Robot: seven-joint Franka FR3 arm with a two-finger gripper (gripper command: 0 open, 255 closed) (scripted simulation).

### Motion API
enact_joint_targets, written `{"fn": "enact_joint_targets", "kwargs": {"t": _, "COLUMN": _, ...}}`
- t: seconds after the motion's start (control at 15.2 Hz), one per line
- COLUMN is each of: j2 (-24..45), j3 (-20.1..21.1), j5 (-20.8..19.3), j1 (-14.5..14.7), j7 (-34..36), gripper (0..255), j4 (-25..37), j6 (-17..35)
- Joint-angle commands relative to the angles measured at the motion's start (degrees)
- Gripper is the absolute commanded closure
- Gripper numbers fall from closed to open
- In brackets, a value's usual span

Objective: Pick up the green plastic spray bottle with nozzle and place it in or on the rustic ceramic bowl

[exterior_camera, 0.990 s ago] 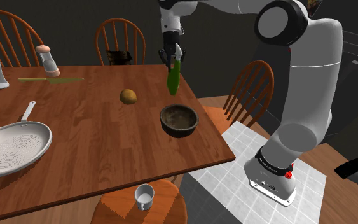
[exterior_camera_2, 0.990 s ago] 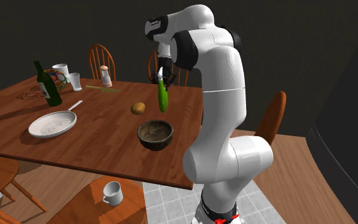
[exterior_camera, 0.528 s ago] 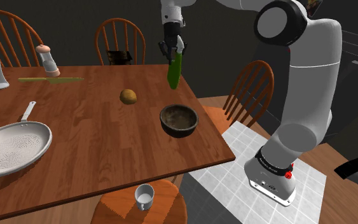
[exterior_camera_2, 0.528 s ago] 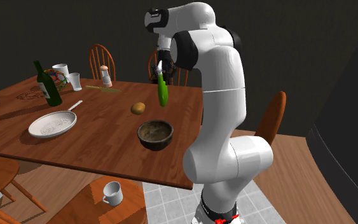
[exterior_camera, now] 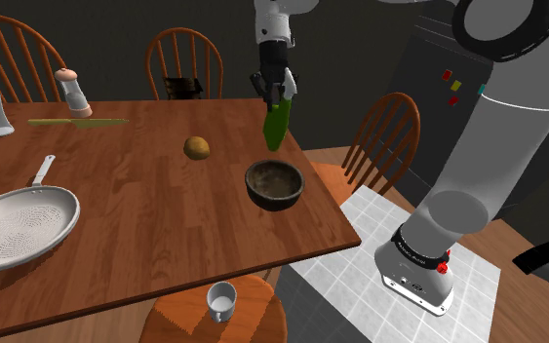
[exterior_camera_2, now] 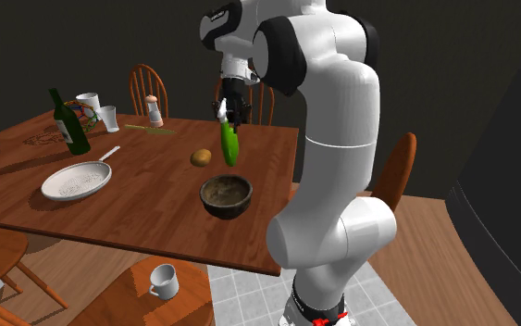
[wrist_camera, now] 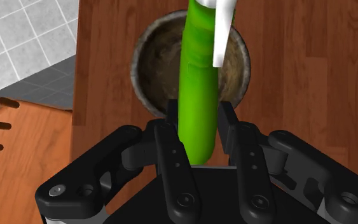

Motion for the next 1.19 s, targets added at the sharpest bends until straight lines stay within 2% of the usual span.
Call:
{"fn": "enact_joint_targets", "kwargs": {"t": 0.0, "j2": -4.12, "j3": 0.66, "j5": 0.88, "j1": 0.77, "j7": 0.96, "gripper": 255, "j4": -5.57, "j6": 1.77}}
{"fn": "enact_joint_targets", "kwargs": {"t": 0.13, "j2": -8.2, "j3": 1.34, "j5": 1.86, "j1": 1.49, "j7": 1.88, "gripper": 255, "j4": -10.71, "j6": 3.15}}
{"fn": "enact_joint_targets", "kwargs": {"t": 0.99, "j2": -5.83, "j3": 1.56, "j5": 1.66, "j1": 1.77, "j7": -0.29, "gripper": 255, "j4": -18.27, "j6": 12.84}}
{"fn": "enact_joint_targets", "kwargs": {"t": 1.12, "j2": -5.83, "j3": 1.56, "j5": 1.66, "j1": 1.77, "j7": -0.29, "gripper": 255, "j4": -18.27, "j6": 12.84}}
